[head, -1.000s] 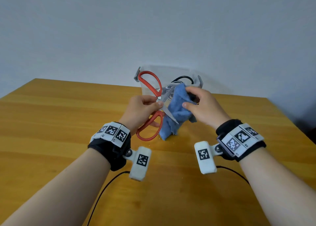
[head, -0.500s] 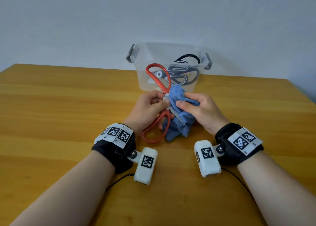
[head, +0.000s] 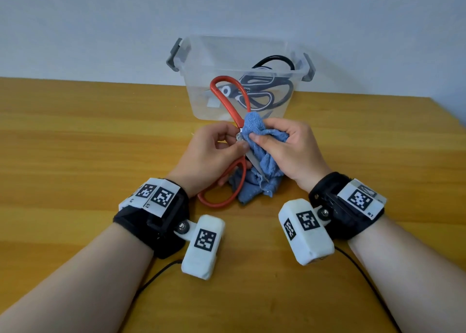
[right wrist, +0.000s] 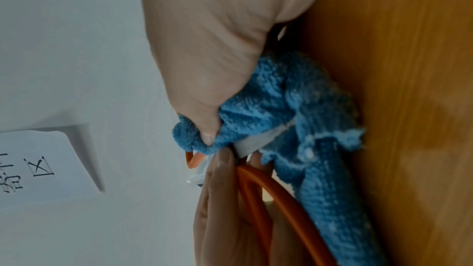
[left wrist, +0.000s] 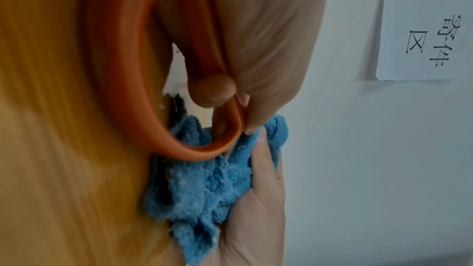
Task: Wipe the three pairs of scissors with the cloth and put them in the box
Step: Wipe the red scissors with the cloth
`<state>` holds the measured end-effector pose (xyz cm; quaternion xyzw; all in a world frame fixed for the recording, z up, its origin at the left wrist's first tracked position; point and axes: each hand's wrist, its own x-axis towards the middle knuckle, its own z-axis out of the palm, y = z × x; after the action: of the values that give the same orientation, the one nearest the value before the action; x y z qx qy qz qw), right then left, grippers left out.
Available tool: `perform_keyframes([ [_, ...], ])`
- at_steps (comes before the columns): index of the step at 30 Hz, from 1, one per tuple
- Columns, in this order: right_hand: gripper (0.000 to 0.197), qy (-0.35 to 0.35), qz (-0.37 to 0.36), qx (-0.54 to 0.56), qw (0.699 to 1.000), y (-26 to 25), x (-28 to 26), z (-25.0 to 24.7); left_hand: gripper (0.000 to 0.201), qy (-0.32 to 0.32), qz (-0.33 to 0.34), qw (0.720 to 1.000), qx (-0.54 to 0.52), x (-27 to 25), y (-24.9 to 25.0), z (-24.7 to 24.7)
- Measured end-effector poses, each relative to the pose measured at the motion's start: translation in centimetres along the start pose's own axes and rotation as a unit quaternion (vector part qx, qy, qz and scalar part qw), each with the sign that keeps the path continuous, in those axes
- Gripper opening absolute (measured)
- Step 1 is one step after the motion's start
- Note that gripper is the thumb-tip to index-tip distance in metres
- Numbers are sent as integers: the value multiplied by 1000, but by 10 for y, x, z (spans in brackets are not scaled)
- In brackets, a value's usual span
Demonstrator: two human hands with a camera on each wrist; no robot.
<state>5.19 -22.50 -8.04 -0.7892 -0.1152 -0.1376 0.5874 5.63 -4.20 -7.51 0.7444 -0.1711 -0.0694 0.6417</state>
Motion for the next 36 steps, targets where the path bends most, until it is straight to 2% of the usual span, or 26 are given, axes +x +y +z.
perform_keyframes([
  [9,13,93,18,53,994,8,2,1,16,18,-15,1000,3,-1,3,1],
  [12,18,42,28,90,995,7,0,0,13,27,-17,999,2,1,1,1],
  [15,19,-29,14,41,999,3,-2,-1,9,18,-22,999,15,3,0,-2],
  [17,16,-3,15,19,1000,2,-1,0,11,11,-20,1000,18,2,0,-2],
  [22,7,123,38,66,989,5,3,0,17,14,-22,1000,5,1,-1,-2],
  [24,9,142,45,80,986,7,3,-2,17,15,-28,1000,3,2,-1,-1],
  [26,12,90,49,91,991,7,1,-3,17,17,-27,999,0,2,-1,-1],
  [28,15,9,35,53,998,5,-1,-3,16,9,-24,1000,6,2,0,-2],
  [29,16,-6,30,33,999,4,-2,-2,15,5,-22,1000,9,2,-1,-3],
  [32,11,62,30,25,997,3,1,-2,19,3,-21,1000,-2,0,0,-2],
  [34,6,128,45,60,989,3,1,-3,18,8,-23,1000,-10,-1,2,-2],
  [36,6,153,65,100,981,3,1,-4,17,13,-25,1000,-7,0,3,-1],
])
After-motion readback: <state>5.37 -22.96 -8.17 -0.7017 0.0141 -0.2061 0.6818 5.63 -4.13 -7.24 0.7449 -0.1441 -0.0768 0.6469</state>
